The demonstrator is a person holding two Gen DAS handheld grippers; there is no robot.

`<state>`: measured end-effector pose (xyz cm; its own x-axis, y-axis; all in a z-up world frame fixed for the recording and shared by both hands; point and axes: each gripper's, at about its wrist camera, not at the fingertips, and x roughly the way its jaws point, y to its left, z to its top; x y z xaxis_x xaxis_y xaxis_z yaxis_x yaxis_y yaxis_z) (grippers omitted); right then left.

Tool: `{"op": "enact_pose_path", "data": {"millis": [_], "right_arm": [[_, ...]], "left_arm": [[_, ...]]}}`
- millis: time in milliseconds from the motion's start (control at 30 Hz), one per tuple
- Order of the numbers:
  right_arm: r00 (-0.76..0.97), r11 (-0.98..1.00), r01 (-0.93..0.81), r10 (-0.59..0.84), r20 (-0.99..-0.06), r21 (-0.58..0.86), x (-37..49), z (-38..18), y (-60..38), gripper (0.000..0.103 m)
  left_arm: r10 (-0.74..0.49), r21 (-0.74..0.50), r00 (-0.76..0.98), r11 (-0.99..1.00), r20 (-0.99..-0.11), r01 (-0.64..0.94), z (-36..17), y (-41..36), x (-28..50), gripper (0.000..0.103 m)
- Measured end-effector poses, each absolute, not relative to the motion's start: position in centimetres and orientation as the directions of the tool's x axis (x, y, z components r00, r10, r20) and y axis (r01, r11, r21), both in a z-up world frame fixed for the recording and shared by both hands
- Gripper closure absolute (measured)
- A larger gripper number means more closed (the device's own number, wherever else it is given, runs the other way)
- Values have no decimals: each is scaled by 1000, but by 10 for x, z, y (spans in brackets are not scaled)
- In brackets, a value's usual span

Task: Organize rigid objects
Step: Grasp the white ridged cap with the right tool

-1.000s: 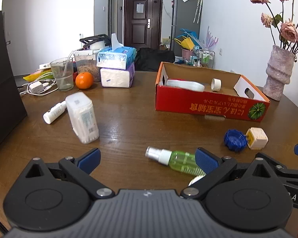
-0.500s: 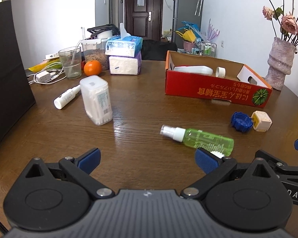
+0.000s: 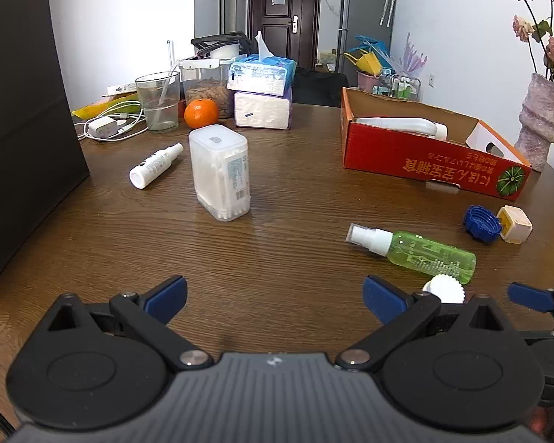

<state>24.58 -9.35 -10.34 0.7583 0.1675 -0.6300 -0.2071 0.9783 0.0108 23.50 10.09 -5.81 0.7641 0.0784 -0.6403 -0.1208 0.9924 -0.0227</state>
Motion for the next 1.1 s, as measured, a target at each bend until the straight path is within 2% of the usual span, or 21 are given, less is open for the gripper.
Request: {"op": "enact_pose_path", "data": {"millis": [200,267,333,367,1100], "right_arm": [[739,977,-210,175,-651,23,259,-111,-79,32],[740,979,-205,166,-652,16,261,-113,-75,34],[743,979,-203,164,-649,14,261,-112,-74,48],[744,978,-207,171,-646,20,261,-112,-75,63],[797,981,-174,188,-574,80,245,-100,-127,64]], "left_arm": [[80,-29,759,991,-647,-129,-61,107,239,0],[79,-33,757,991,-649,-132,-61,108,241,0],[80,-34,756,990,-650,-133,-62,110,242,0],[80,-34,755,990,-651,-134,-63,110,242,0],[82,-5,735,993,-673,-116,-61,64,255,0]]}}
